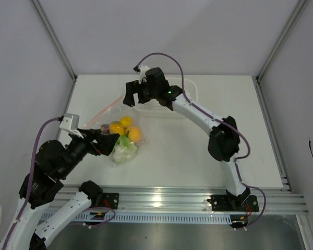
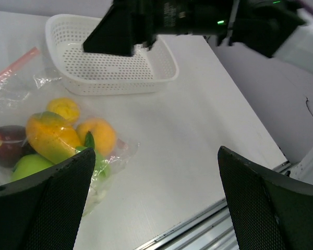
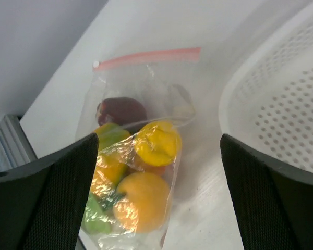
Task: Place the food in the zip-top bag and seal the zipper
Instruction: Reset both arms
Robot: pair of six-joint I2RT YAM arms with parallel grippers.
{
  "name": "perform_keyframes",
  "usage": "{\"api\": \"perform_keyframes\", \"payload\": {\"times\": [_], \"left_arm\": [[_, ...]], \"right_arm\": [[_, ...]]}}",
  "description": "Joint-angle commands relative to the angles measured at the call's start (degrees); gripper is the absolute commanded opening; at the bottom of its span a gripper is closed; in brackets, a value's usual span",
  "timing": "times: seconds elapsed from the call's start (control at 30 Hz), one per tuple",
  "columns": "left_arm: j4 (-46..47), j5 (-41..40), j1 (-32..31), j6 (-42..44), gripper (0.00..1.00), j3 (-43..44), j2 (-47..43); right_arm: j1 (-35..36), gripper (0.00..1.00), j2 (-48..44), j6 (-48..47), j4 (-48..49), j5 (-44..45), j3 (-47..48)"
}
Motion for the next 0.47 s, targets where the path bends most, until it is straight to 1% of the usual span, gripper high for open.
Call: {"api": "perform_keyframes", "payload": {"times": [0.0,0.03,0.07,0.1,0.13,0.17,0.2,0.23,0.27,0.3,0.33,0.37,0.4,0.43], "left_arm": [[4.3,3.3,0.3,-2.5,1.00,-1.8,0.2],[4.7,5.0,0.3,-3.4,0.99,-2.6,0.4],[5.7,5.9,0.3,-3.8,0.99,-3.3,0.6],[6.4,6.8,0.3,-4.2,1.00,-3.9,0.7],[7.1,7.5,0.3,-5.3,0.99,-4.3,0.8],[8.6,8.9,0.3,-5.9,1.00,-6.1,0.7],[9.7,9.7,0.3,-6.4,1.00,-6.8,0.4],[10.6,10.2,0.3,-7.4,0.99,-8.5,0.3],[12.4,11.3,0.3,-8.0,1.00,-10.1,0.0],[13.4,12.0,0.3,-8.7,0.99,-10.8,-0.3],[14.4,12.7,0.3,-10.0,0.99,-12.7,-0.4],[17.0,13.5,0.3,-10.7,1.00,-14.8,-1.1],[18.5,16.0,0.3,-11.4,1.00,-17.0,-1.4],[20.1,17.5,0.3,-12.8,1.00,-18.2,-1.9]], "right_arm": [[0.1,0.99,-19.1,-2.7,-1.9,12.2,-8.4],[0.2,0.99,-21.9,-2.7,-3.6,15.0,-15.0],[0.2,0.99,-24.6,-2.0,-4.9,20.4,-18.3],[0.2,0.99,-29.7,-1.7,-6.2,22.1,-21.6],[0.2,1.00,-32.4,-1.3,-7.8,23.3,-28.9],[0.2,0.99,-35.1,-0.9,-8.5,25.5,-32.9],[0.4,0.99,-37.9,1.0,-8.9,26.2,-36.9],[0.4,0.99,-43.9,2.1,-9.5,26.5,-40.8],[0.7,0.99,-47.2,3.1,-9.6,27.5,-48.7],[1.2,0.99,-50.6,5.1,-9.6,28.0,-52.5],[2.4,0.99,-57.8,6.2,-9.8,28.6,-56.0],[3.3,1.00,-61.7,7.4,-9.7,29.2,-62.7],[4.1,0.99,-65.6,8.2,-9.7,29.7,-65.6],[6.3,0.99,-73.7,10.3,-10.1,30.5,-68.3]]}}
